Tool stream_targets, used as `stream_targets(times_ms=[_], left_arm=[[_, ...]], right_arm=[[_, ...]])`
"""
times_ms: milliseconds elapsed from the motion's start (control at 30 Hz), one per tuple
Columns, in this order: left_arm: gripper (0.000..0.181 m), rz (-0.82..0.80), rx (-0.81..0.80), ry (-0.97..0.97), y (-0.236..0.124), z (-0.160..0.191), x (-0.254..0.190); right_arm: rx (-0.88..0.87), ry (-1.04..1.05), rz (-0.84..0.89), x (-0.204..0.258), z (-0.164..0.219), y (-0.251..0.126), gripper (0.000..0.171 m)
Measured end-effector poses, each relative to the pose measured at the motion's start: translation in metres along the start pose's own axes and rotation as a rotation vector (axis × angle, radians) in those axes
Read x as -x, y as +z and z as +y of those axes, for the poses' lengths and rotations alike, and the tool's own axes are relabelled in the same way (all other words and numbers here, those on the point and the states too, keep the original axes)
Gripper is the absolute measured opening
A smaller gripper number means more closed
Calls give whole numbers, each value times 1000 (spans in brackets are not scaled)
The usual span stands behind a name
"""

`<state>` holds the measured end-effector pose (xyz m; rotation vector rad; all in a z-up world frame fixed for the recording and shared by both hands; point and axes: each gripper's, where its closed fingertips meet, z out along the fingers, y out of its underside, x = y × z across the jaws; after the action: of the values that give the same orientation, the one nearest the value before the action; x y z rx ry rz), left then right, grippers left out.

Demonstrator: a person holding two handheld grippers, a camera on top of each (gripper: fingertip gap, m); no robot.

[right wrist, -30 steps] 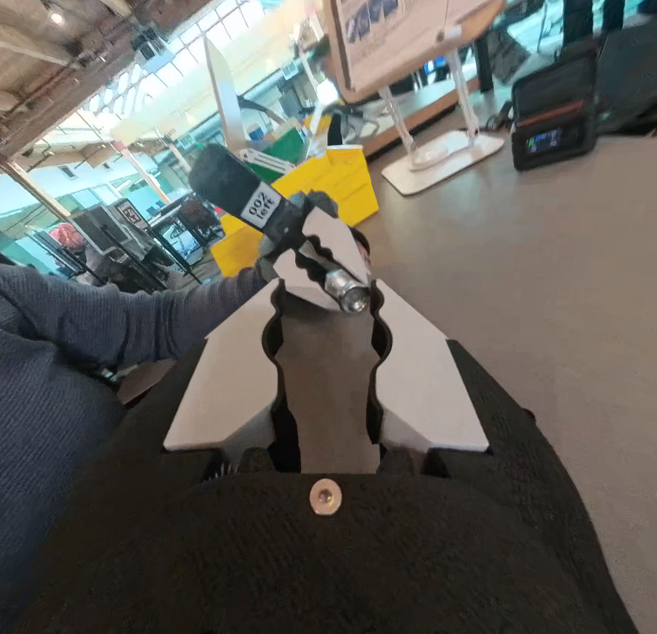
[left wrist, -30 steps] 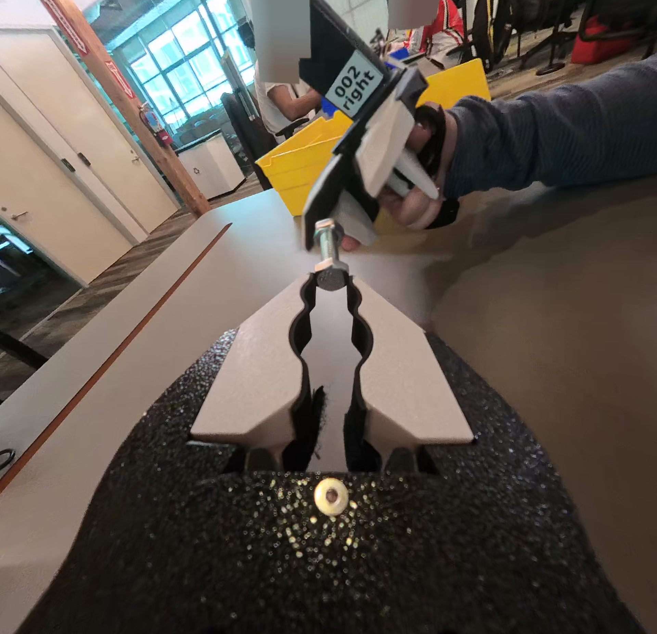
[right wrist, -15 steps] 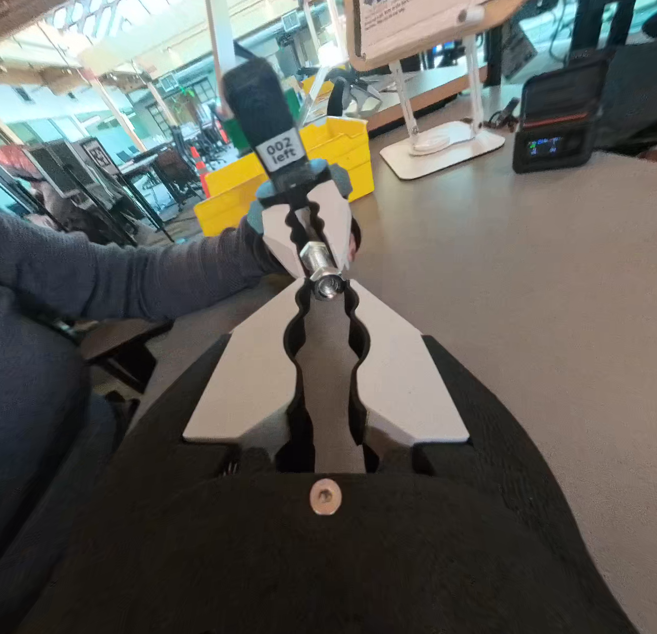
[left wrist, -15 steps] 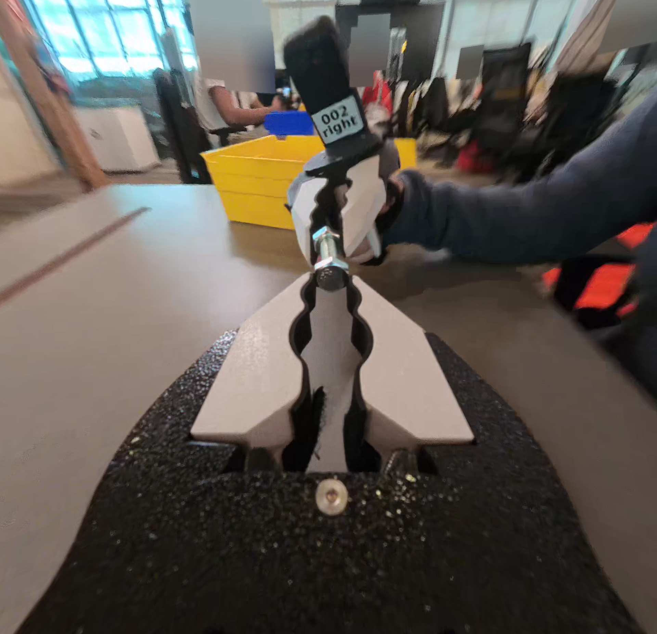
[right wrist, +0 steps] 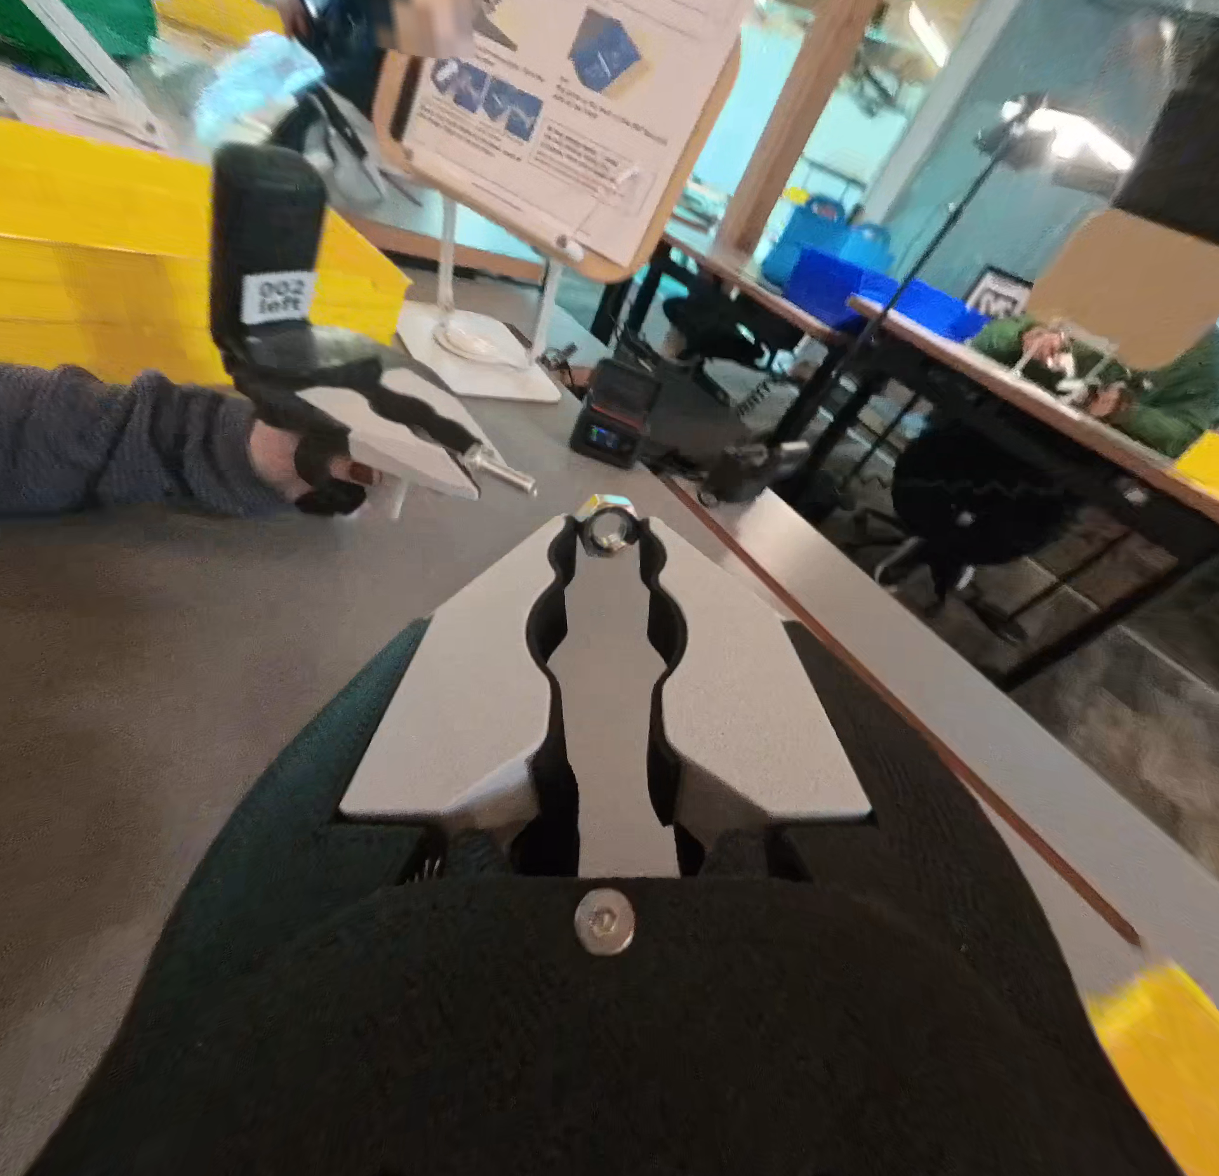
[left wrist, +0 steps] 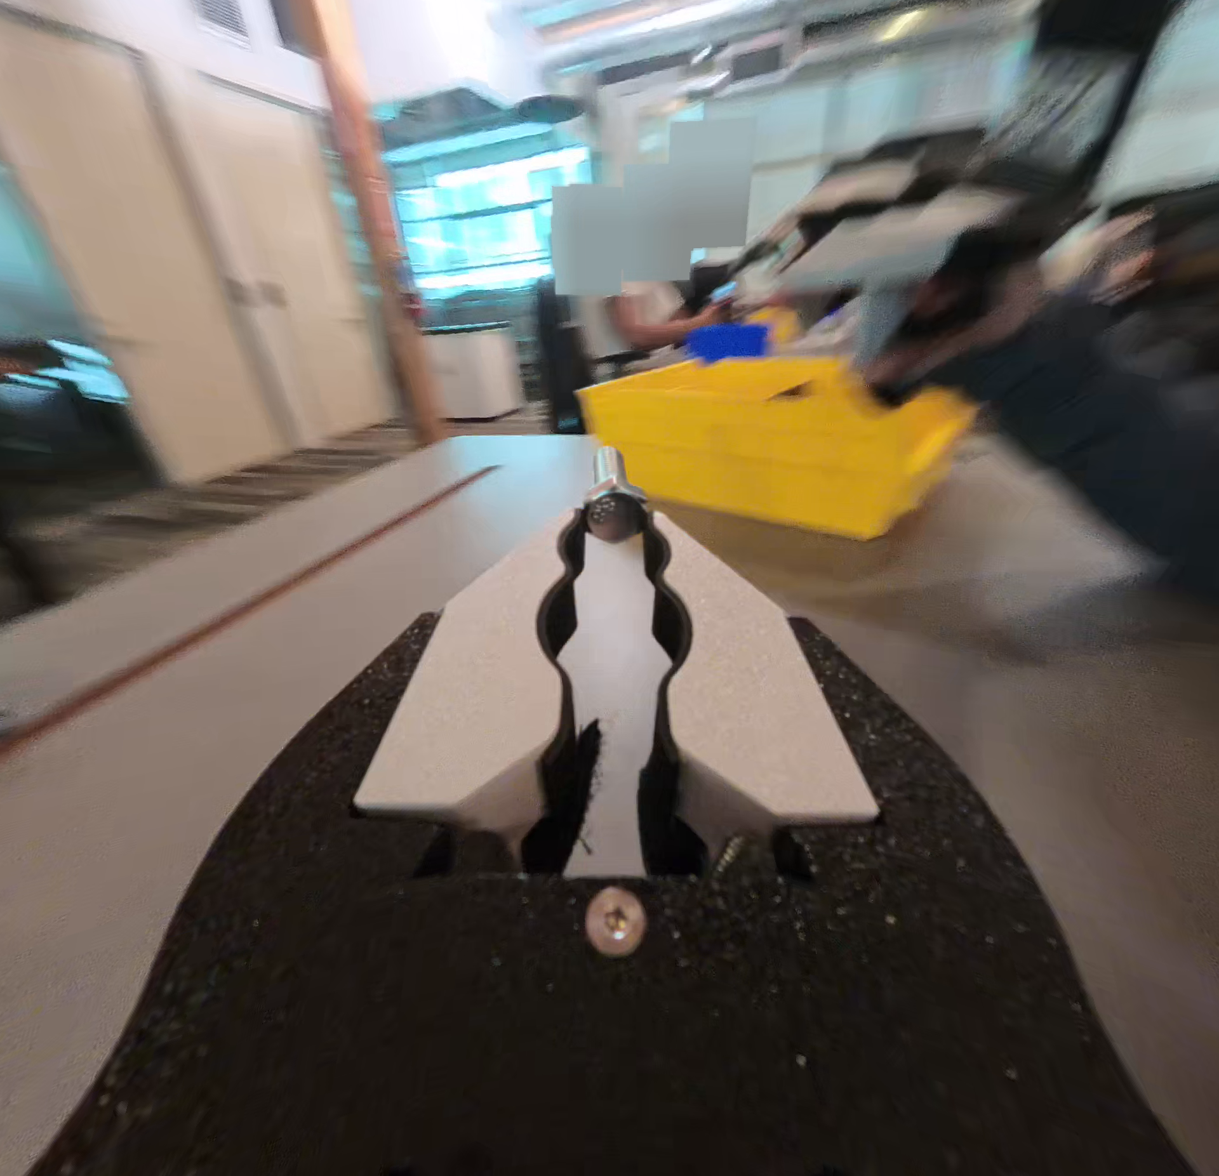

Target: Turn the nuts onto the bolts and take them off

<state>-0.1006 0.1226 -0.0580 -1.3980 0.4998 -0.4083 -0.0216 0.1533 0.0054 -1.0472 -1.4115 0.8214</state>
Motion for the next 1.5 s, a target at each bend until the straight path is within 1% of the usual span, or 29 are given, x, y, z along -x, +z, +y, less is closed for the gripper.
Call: stream_targets(times_ms=[33,100,133,233,300,367,467,500,533,567,600,633,667,733,767,800,833,867,933,1033,1100,1167,1200,1267,1333,1367,1433,1467,1500], left_arm=[[15,-79,42,101,1,7,6],[15,-127,123,260,6,21,6],[15,-145,138,324,10,25,3],[15,-129,160,458,22,26,-13],[15,-92,146,492,28,24,-28],[15,-63,146,514,32,25,-38],[15,-18,158,521,35,29,-48],[15,-9,155,517,35,28,-50],[15,-1,148,509,36,27,-52],[15,6,133,500,36,25,-55],[15,25,115,490,36,22,-59],[15,37,97,488,37,18,-62],[15,26,76,509,36,13,-64],[15,-13,35,594,35,2,-67],[15,-43,16,642,34,-4,-69],[15,-86,-4,697,33,-10,-70],[15,-145,-26,759,31,-17,-69],[15,-198,-48,819,30,-23,-70],[15,-251,-87,876,28,-32,-75],[15,-267,-113,855,27,-38,-81],[15,-275,-119,853,27,-40,-81],[15,-272,-119,857,27,-40,-81],[15,-265,-122,859,27,-40,-83],[15,-264,-120,855,28,-39,-84],[39,-261,-106,775,30,-35,-79],[51,-286,-76,681,32,-32,-70],[79,-346,73,468,37,-14,-39],[84,-392,138,384,36,-5,-23],[84,-420,191,318,33,5,-11]], right_arm=[[81,0,26,-8,3,-18,18],[304,-16,126,-34,29,-61,18],[459,2,182,-49,52,-88,18],[952,195,277,-78,141,-171,18],[1180,347,273,-80,192,-213,18],[1307,433,241,-76,225,-239,18],[1336,477,211,-71,246,-249,19],[1332,500,210,-70,247,-249,33],[1331,500,216,-70,246,-249,40],[1333,475,248,-73,241,-251,41],[1317,437,287,-76,229,-250,42],[1255,385,315,-77,210,-242,42],[1129,321,309,-75,183,-222,43],[726,192,177,-48,108,-155,35],[516,172,85,-24,69,-121,32],[356,204,-18,4,37,-95,28],[250,282,-104,28,16,-75,33],[195,386,-133,43,6,-58,36],[80,583,-100,50,-2,-31,40],[-119,921,-146,51,-11,-12,43],[-182,1064,-144,46,-6,-5,41],[-217,1177,-224,53,-8,0,39],[-219,1204,-246,56,-8,3,33],[-214,1209,-245,59,-4,8,10],[-219,1225,-258,58,-4,9,8],[-206,1196,-236,55,-2,9,8],[-157,1064,-141,40,4,3,8],[-111,965,-63,24,8,-2,8],[-42,831,50,1,16,-11,8]])
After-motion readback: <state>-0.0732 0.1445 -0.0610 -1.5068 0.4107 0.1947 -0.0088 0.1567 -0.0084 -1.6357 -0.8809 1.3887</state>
